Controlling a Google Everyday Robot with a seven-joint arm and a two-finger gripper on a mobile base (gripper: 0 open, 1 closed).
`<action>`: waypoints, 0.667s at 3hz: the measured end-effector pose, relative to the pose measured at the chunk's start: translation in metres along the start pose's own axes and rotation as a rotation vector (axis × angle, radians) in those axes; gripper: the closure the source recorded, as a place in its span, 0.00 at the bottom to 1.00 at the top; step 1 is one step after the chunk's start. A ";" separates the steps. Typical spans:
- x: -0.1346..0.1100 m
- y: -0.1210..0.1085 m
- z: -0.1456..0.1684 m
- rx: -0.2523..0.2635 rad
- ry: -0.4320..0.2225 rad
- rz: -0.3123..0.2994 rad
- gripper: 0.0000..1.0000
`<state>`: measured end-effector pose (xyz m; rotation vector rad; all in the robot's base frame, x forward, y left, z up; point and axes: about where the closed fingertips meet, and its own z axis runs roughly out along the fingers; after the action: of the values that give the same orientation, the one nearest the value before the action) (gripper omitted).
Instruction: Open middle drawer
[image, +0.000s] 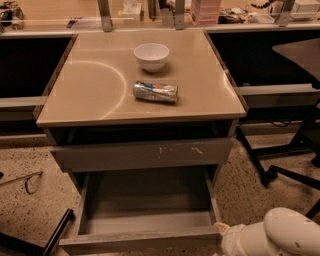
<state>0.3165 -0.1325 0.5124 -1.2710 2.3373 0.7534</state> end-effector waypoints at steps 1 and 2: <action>0.024 -0.026 -0.077 0.104 -0.053 0.037 0.00; 0.042 -0.029 -0.148 0.196 -0.083 0.053 0.00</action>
Offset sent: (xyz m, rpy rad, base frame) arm -0.0263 -0.2149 0.1577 -0.0784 -0.2333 -0.2783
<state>0.3095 -0.2638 0.5975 -1.0787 2.3211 0.5655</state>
